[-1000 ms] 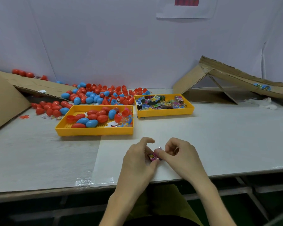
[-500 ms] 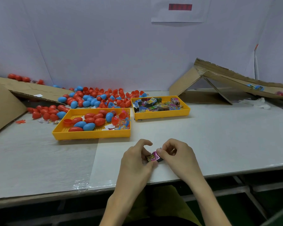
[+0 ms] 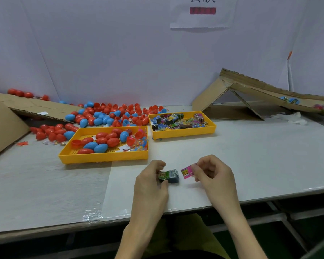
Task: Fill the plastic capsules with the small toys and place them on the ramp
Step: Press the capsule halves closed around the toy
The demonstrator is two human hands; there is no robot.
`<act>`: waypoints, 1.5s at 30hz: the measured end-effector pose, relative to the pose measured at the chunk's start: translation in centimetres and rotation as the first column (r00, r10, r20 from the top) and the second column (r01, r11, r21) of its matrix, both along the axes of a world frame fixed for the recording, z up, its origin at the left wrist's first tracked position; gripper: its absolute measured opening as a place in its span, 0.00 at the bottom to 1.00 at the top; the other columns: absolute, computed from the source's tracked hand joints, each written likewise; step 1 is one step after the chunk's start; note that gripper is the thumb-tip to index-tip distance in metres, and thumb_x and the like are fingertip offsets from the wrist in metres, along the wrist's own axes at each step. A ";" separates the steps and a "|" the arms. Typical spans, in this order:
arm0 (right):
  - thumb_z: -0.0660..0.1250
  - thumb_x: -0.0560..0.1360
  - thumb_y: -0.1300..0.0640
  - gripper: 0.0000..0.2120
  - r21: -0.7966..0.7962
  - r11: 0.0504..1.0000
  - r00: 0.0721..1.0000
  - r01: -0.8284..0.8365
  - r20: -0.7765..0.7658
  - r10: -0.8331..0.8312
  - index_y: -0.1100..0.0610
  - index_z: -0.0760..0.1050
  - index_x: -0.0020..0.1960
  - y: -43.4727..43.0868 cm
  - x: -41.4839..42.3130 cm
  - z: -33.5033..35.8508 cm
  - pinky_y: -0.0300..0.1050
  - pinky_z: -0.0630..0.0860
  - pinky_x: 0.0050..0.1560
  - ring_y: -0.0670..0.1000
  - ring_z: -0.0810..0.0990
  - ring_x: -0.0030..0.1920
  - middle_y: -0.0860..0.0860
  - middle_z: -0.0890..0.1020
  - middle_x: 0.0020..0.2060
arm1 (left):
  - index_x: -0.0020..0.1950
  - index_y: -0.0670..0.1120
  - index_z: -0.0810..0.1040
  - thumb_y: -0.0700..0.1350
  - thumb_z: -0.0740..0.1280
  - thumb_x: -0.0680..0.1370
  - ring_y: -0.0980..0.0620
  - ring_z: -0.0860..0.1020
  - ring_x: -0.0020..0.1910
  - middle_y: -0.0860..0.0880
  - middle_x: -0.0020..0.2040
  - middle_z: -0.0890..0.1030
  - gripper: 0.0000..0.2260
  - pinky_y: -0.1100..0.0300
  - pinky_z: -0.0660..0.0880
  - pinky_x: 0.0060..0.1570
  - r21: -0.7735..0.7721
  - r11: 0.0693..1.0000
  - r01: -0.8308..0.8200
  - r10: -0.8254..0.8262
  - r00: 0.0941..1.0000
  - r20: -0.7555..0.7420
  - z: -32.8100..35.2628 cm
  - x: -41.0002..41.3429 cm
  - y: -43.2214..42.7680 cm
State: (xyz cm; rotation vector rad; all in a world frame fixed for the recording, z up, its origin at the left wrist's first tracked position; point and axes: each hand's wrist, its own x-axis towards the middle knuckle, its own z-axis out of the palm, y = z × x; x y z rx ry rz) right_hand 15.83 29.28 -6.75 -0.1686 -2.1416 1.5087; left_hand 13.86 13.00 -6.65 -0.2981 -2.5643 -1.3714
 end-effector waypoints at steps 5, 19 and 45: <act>0.74 0.74 0.58 0.06 0.002 0.998 0.998 -0.066 0.003 0.065 0.49 0.79 0.41 -0.3 0.2 0.2 0.35 0.77 0.40 0.47 0.82 0.36 0.45 0.84 0.35 | 0.58 0.56 0.79 0.49 0.71 0.78 0.62 0.72 0.59 0.61 0.58 0.77 0.09 0.79 0.64 0.50 -0.007 0.999 0.049 -0.050 0.997 -0.053 0.0 -0.2 0.2; 0.76 0.72 0.62 0.07 -0.203 0.938 0.958 -0.282 -0.110 0.265 0.55 0.79 0.46 -3.2 -0.6 1.2 0.40 0.80 0.43 0.50 0.84 0.41 0.50 0.85 0.38 | 0.46 0.55 0.84 0.47 0.71 0.77 0.60 0.81 0.49 0.59 0.43 0.85 0.03 0.58 0.77 0.53 0.370 0.920 0.125 -0.143 0.990 0.021 0.8 -0.5 -1.5; 0.72 0.75 0.63 0.07 -0.238 0.918 0.944 -0.318 -0.168 0.284 0.52 0.80 0.48 -2.5 -0.2 0.6 0.35 0.78 0.39 0.50 0.85 0.38 0.51 0.85 0.40 | 0.50 0.57 0.84 0.38 0.74 0.75 0.54 0.83 0.44 0.50 0.41 0.85 0.13 0.64 0.77 0.48 0.487 0.841 0.234 -0.257 0.966 -0.020 0.7 -0.3 -2.0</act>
